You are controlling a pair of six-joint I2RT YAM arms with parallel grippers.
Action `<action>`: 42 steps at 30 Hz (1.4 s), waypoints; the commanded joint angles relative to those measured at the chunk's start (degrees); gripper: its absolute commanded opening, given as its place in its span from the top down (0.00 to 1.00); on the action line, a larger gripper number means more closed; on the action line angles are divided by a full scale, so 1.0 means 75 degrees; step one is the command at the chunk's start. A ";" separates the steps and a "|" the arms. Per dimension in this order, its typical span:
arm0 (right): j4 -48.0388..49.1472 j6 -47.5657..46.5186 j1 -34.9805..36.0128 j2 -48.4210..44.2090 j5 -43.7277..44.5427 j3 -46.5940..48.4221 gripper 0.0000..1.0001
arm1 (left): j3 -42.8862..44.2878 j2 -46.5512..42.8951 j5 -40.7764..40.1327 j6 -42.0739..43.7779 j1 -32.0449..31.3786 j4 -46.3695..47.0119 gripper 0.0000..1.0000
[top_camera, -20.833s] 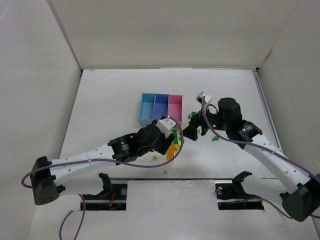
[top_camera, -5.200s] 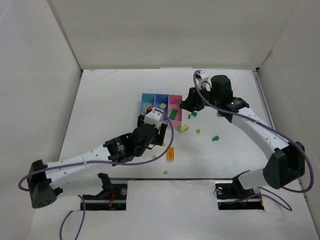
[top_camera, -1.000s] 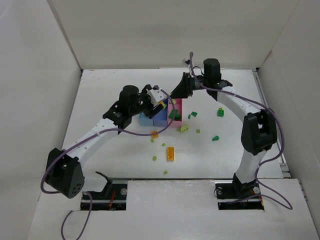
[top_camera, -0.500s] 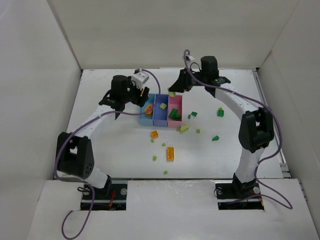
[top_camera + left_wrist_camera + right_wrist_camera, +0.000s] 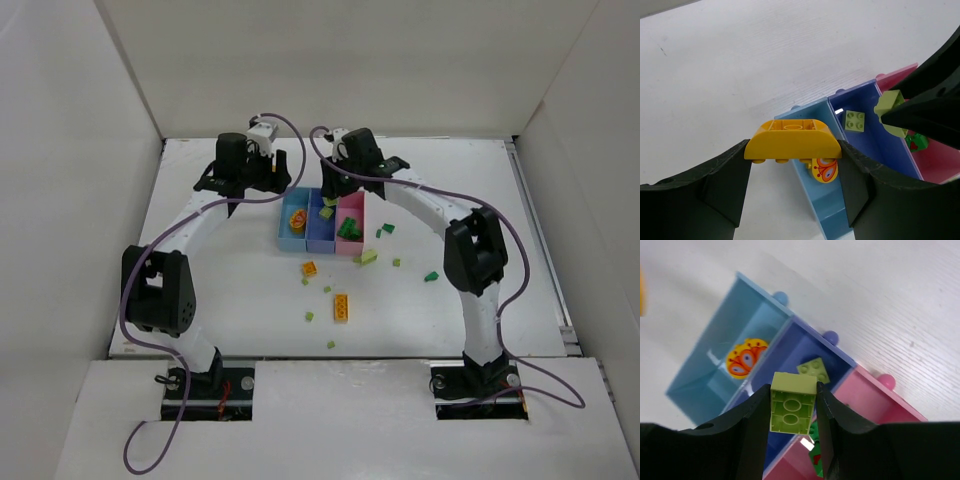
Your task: Sort the legos into containers by color
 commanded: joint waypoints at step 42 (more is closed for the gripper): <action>0.0777 0.0352 -0.1440 -0.4136 0.1971 -0.4085 0.33 | 0.0821 0.0739 -0.1828 -0.2705 -0.1067 -0.1297 0.38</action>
